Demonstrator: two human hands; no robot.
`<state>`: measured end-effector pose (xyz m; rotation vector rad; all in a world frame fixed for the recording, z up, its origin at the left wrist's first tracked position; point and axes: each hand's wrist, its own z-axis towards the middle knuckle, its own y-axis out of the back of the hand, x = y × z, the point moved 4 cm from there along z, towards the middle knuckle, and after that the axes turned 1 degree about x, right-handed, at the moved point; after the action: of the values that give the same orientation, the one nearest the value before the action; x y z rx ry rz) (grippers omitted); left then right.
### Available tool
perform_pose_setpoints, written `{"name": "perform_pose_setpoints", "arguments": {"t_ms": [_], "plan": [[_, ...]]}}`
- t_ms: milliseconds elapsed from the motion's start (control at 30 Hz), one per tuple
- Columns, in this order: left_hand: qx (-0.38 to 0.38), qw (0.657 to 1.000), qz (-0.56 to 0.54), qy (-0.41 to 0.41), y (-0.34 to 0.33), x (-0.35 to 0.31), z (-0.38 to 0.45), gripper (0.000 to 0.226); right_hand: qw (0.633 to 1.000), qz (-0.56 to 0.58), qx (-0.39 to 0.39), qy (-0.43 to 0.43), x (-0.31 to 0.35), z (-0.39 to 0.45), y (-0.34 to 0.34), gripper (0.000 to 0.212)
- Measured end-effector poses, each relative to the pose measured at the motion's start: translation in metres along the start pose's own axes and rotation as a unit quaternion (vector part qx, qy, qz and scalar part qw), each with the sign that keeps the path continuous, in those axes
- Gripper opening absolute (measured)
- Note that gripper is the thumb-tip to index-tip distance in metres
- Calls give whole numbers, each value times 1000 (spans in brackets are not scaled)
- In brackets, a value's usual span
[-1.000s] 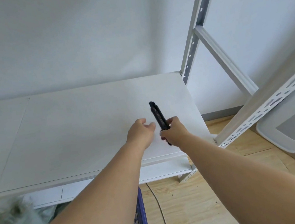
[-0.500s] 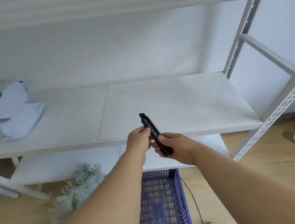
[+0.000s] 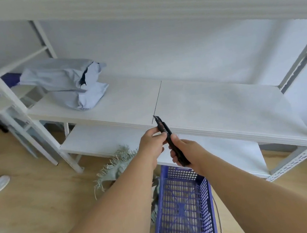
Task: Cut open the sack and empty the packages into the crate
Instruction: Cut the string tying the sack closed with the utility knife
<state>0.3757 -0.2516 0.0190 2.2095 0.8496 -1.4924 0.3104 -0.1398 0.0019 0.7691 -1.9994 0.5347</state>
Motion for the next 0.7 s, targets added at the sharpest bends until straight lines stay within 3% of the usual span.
{"name": "perform_pose_setpoints", "arguments": {"t_ms": [133, 267, 433, 700], "plan": [[-36, 999, 19, 3, 19, 12, -10, 24, 998, -12, 69, 7, -12, 2, -20, 38], [-52, 997, 52, 22, 19, 36, -20, 21, 999, -1, 45, -2, -39, -1, -19, 32], [-88, 995, 10, 44, 22, 64, -31, 23, 996, -10, 88, -24, -64, -7, -26, 28], [-149, 983, 64, 89, 76, 103, -13, 28, 998, -54, 4, -36, -83, 7, -35, 24]]}}
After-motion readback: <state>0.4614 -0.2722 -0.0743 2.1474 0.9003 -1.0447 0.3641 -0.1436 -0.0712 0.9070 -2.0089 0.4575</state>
